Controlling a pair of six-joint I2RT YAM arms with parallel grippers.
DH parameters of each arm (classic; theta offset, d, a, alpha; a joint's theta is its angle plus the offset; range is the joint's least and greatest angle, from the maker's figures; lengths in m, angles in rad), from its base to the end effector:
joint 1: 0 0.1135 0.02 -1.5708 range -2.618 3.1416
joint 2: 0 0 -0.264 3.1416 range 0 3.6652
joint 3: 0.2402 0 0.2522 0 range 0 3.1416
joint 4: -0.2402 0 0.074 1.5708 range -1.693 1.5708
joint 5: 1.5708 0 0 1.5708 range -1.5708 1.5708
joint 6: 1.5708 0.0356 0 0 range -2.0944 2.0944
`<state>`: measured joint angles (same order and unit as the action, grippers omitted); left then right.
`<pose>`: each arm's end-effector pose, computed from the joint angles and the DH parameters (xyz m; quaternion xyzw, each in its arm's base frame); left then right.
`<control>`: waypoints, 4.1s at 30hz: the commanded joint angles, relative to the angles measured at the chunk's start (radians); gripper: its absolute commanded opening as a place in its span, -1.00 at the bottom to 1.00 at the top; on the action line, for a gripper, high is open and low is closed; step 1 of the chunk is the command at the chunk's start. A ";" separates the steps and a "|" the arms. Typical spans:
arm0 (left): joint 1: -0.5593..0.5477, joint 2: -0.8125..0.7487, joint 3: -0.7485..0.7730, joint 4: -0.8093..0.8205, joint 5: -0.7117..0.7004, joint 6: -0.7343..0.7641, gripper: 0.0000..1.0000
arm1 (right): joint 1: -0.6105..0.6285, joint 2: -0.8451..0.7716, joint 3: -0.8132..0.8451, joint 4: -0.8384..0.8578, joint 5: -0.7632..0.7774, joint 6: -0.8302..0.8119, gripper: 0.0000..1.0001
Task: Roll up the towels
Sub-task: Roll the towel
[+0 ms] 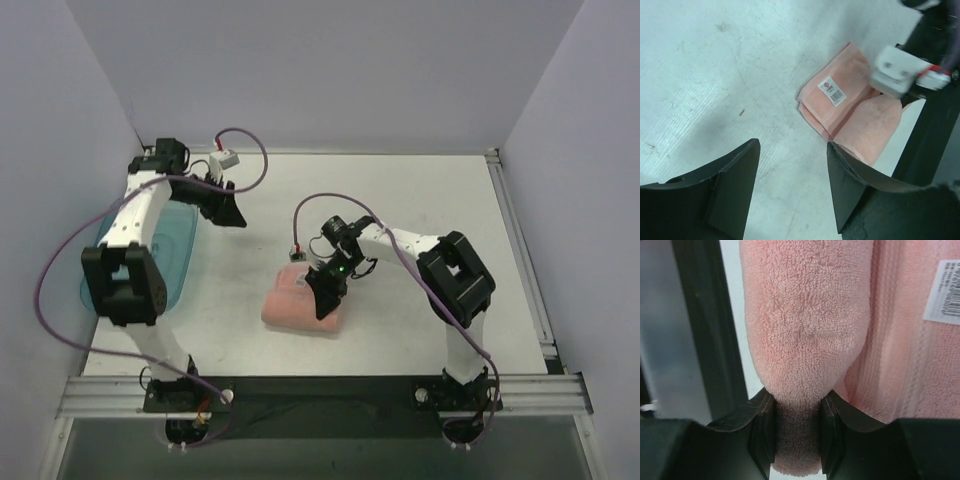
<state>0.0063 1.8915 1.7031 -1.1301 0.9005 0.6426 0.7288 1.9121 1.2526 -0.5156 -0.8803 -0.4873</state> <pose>0.3792 -0.0255 0.2840 0.3314 0.8312 -0.3731 0.2450 0.2622 0.2709 0.1704 -0.5755 0.6802 0.4361 0.1262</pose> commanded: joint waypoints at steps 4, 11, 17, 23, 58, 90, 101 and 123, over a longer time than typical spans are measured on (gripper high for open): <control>-0.086 -0.333 -0.229 0.205 -0.080 -0.008 0.36 | -0.078 0.229 0.083 -0.253 -0.232 -0.042 -1.00; -0.349 -0.526 -0.509 0.230 -0.236 0.141 0.49 | -0.115 0.283 0.102 -0.254 -0.264 -0.071 -1.00; -0.581 -0.578 -0.709 0.417 -0.336 0.184 0.58 | -0.118 0.298 0.108 -0.254 -0.272 -0.073 -1.00; -0.696 -0.513 -0.798 0.573 -0.420 0.250 0.61 | -0.120 0.303 0.111 -0.254 -0.270 -0.070 -1.00; -0.695 0.213 -0.349 0.004 -0.261 -0.043 -0.81 | -0.667 -0.250 0.355 -0.484 -0.040 -0.060 0.17; -0.529 0.635 0.029 -0.290 -0.153 0.111 -0.42 | 0.189 -0.397 -0.357 0.371 0.495 -0.370 0.64; -0.473 0.483 -0.103 -0.145 -0.104 0.020 0.10 | 0.107 -0.263 -0.249 0.140 0.230 -0.269 -1.00; -0.126 -0.452 -0.439 0.383 -0.215 -0.210 0.43 | -0.005 0.128 0.090 -0.211 0.001 -0.146 -1.00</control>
<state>-0.1181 1.5604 1.3586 -0.9077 0.7765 0.4786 0.7147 1.9507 1.3407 -0.5808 -0.9001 -0.6476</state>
